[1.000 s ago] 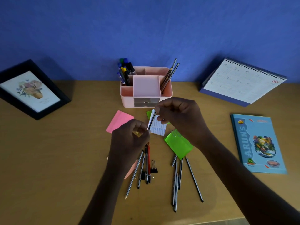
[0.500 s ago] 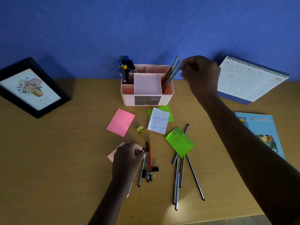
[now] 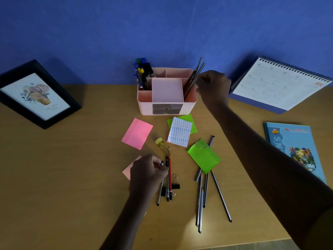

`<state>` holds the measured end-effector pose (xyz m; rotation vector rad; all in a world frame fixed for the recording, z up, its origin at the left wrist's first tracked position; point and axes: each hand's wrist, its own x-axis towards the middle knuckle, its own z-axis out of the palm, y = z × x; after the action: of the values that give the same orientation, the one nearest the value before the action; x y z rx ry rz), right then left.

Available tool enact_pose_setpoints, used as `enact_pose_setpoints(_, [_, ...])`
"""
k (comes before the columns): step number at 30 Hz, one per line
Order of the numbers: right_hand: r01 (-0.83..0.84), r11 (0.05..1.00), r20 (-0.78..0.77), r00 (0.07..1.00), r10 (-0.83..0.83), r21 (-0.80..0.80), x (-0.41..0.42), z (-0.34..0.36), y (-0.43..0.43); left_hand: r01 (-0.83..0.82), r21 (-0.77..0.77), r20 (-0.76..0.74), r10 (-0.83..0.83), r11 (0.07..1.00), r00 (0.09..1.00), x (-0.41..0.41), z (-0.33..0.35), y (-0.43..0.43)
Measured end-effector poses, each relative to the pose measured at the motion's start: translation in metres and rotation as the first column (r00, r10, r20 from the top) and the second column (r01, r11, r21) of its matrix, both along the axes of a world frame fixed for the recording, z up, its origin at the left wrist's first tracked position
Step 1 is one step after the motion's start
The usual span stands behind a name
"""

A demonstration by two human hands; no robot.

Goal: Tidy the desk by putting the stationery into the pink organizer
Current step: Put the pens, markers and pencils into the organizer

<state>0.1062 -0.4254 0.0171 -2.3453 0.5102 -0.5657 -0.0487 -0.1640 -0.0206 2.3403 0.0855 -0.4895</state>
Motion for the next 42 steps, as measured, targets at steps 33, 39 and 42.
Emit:
enact_pose_setpoints(33, [-0.25, 0.54, 0.26, 0.964, 0.059, 0.804, -0.144, 0.071, 0.052, -0.501, -0.843, -0.437, 0.295, 0.195, 0.85, 0.028, 0.048, -0.019])
enact_pose_setpoints(39, [-0.249, 0.727, 0.321, 0.946, 0.041, 0.64, -0.098, 0.094, 0.026, -0.331, -0.678, -0.19, 0.279, 0.656, 0.941, 0.022, 0.025, -0.009])
enact_pose_setpoints(42, [-0.168, 0.833, 0.322, 0.947, -0.013, 0.528, -0.069, 0.092, 0.007, -0.103, -0.298, 0.054, 0.124, 0.949, 0.991, 0.011, 0.004, 0.003])
